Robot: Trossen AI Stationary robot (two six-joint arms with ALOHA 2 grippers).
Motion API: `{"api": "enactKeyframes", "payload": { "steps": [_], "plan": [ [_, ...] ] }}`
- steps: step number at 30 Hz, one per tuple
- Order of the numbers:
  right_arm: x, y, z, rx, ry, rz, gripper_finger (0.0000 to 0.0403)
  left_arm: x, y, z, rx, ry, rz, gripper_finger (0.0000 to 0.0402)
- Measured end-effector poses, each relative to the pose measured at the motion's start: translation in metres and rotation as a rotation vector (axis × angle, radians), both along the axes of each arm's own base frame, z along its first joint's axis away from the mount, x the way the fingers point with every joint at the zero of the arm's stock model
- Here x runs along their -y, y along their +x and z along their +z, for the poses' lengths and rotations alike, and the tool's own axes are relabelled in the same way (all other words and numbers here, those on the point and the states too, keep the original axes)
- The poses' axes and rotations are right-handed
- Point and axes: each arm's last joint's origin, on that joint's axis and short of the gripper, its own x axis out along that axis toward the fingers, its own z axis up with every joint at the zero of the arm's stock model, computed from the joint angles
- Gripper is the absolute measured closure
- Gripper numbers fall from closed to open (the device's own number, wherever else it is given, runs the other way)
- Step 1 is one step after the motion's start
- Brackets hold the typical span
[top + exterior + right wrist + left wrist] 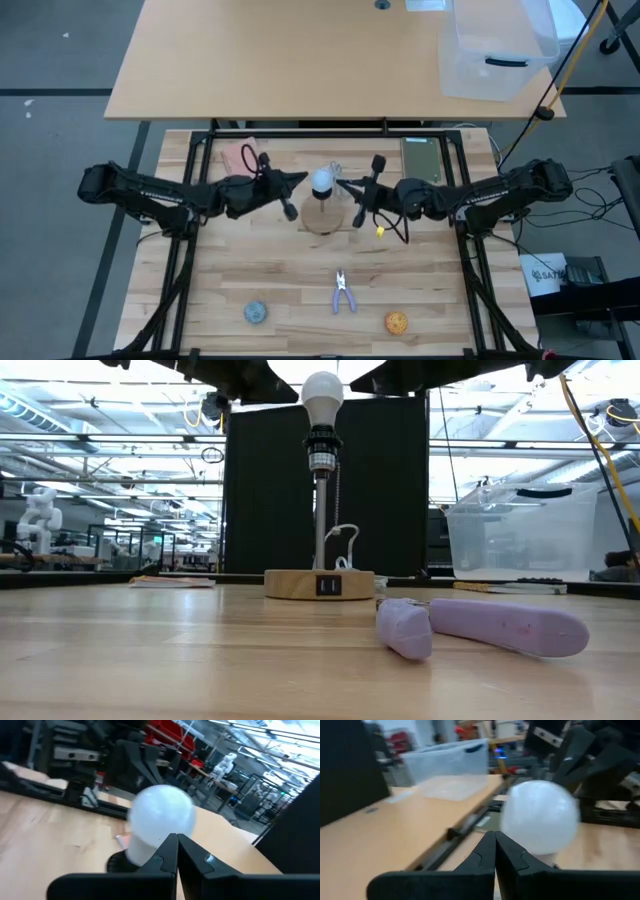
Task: Screw lightbulb
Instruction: Insert the lightbulb on the lamp
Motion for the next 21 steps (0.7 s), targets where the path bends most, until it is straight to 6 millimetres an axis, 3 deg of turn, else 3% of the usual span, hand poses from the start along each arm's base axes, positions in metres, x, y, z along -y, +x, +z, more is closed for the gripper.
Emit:
{"api": "enactKeyframes", "payload": {
  "steps": [10, 21],
  "plan": [
    [0.019, 0.001, 0.005, 0.05, -0.009, -0.004, 0.0403, 0.023, 0.0, 0.008, 0.014, 0.154, -0.149, 0.0402],
    [0.021, 0.006, 0.0, 0.029, -0.014, 0.107, 0.0403, 0.009, 0.002, 0.005, 0.003, 0.098, -0.173, 0.0402]
  ]
}}
